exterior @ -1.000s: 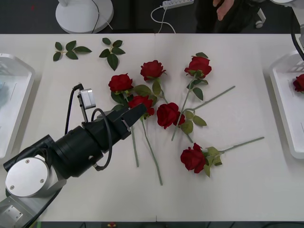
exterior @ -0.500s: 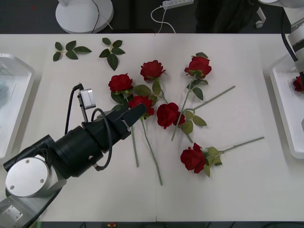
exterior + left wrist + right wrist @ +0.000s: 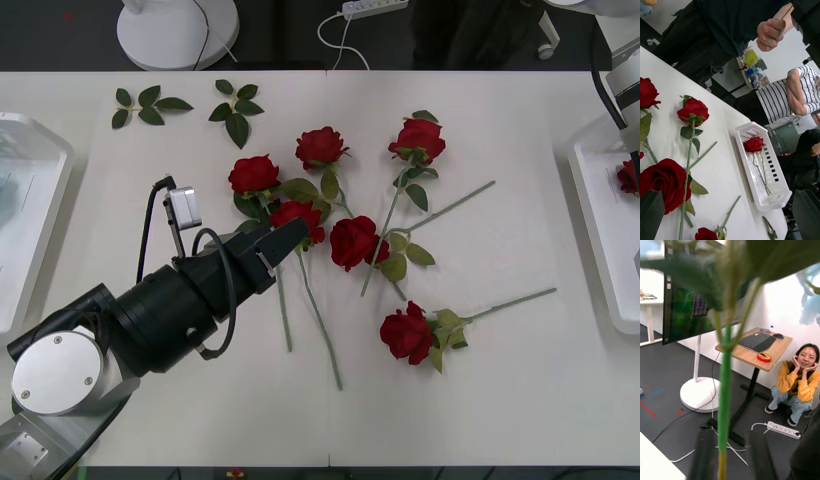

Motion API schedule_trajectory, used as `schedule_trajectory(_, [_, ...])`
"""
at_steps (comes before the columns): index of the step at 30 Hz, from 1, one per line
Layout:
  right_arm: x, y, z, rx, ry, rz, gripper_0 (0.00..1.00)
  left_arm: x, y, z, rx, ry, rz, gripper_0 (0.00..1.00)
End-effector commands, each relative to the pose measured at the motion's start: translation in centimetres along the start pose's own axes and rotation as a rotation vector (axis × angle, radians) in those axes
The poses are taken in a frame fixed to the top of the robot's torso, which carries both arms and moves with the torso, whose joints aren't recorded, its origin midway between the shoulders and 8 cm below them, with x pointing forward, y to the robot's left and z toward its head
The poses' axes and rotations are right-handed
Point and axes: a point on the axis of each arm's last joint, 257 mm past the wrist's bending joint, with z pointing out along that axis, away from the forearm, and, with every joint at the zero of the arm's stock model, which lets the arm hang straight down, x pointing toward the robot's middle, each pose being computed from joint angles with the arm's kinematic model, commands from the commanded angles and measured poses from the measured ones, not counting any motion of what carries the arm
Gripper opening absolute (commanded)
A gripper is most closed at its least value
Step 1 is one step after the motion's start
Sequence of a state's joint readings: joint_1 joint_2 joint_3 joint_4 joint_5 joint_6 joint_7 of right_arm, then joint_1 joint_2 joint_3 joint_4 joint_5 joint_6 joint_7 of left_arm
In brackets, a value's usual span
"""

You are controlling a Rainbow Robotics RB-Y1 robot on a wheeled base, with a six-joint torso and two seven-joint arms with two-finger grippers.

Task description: Place the red flowers into the right box and the blue flowers into the left box. If a person shows an open palm, hand one flower to the person first, then continue sorting.

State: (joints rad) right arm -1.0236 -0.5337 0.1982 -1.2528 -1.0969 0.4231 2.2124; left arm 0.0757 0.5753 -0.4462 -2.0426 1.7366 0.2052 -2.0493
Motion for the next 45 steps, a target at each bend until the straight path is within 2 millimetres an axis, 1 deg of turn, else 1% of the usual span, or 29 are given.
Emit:
schedule_trajectory(1, [-5.4,0.9,0.3,-0.055,-0.085,0.062,1.0,-0.8,-1.3,0.6,0.028,-0.011,0.095,1.0])
schedule_trajectory(4, [-5.3,1.3,-0.1,-0.096,-0.074,0.103,1.0,-0.8,-1.3,0.6,0.028,-0.011,0.095,1.0])
schedule_trajectory(8, [-4.9,1.7,-0.8,-0.147,-0.044,0.107,1.0,-0.8,-1.3,0.6,0.028,-0.011,0.095,1.0])
schedule_trajectory(10, [-4.1,2.2,-1.6,-0.195,-0.001,0.09,1.0,-0.8,-1.3,0.6,0.028,-0.011,0.095,1.0])
schedule_trajectory(12, [-2.9,2.9,-2.3,-0.239,0.043,0.084,1.0,-0.8,-1.3,0.6,0.028,-0.011,0.095,1.0])
schedule_trajectory(15, [-0.6,4.2,-3.9,-0.313,0.131,0.045,1.0,-0.8,-1.3,0.6,0.028,-0.011,0.095,1.0])
schedule_trajectory(18, [2.1,5.3,-5.9,-0.379,0.229,-0.028,1.0,-0.8,-1.3,0.6,0.028,-0.011,0.095,1.0])
schedule_trajectory(19, [3.2,5.7,-6.9,-0.408,0.272,-0.059,1.0,-0.8,-1.3,0.6,0.028,-0.011,0.095,1.0])
schedule_trajectory(20, [3.7,6.0,-7.4,-0.424,0.294,-0.073,1.0,-0.8,-1.3,0.6,0.028,-0.011,0.095,1.0])
schedule_trajectory(22, [5.8,6.8,-10.0,-0.491,0.384,-0.13,1.0,-0.8,-1.3,0.6,0.028,-0.011,0.095,1.0])
schedule_trajectory(23, [6.4,7.0,-10.8,-0.511,0.41,-0.149,1.0,-0.8,-1.3,0.6,0.028,-0.011,0.095,1.0])
schedule_trajectory(25, [8.2,7.6,-13.8,-0.573,0.502,-0.235,1.0,-0.8,-1.3,0.6,0.028,-0.011,0.095,1.0])
schedule_trajectory(26, [8.8,7.6,-14.6,-0.587,0.527,-0.258,1.0,-0.8,-1.3,0.6,0.028,-0.011,0.095,1.0])
schedule_trajectory(27, [9.9,8.1,-16.6,-0.625,0.579,-0.316,1.0,-0.8,-1.3,0.6,0.028,-0.011,0.095,1.0])
schedule_trajectory(28, [10.3,8.2,-17.3,-0.638,0.598,-0.34,1.0,-0.8,-1.3,0.6,0.028,-0.011,0.095,1.0])
schedule_trajectory(29, [11.6,8.5,-19.2,-0.668,0.649,-0.389,1.0,-0.8,-1.3,0.6,0.028,-0.011,0.095,1.0])
schedule_trajectory(31, [12.7,8.8,-20.9,-0.697,0.692,-0.435,1.0,-0.8,-1.3,0.6,0.028,-0.011,0.095,1.0])
schedule_trajectory(33, [14.8,8.9,-23.6,-0.736,0.766,-0.499,1.0,-0.8,-1.3,0.6,0.028,-0.011,0.095,1.0])
schedule_trajectory(35, [16.4,8.9,-25.8,-0.767,0.823,-0.569,1.0,-0.8,-1.3,0.6,0.028,-0.011,0.095,1.0])
schedule_trajectory(40, [19.9,10.0,-29.9,-0.837,0.9,-0.719,1.0,-0.8,-1.3,0.6,0.028,-0.011,0.095,1.0])
schedule_trajectory(42, [21.0,10.4,-31.1,-0.862,0.922,-0.768,1.0,-0.8,-1.3,0.6,0.028,-0.011,0.095,1.0])
schedule_trajectory(44, [22.5,11.2,-32.3,-0.904,0.946,-0.808,1.0,-2.7,-0.4,0.4,0.01,-0.026,0.128,1.0])
schedule_trajectory(45, [23.1,11.5,-32.8,-0.921,0.957,-0.821,1.0,-4.3,-0.2,0.2,0.009,-0.041,0.146,1.0])
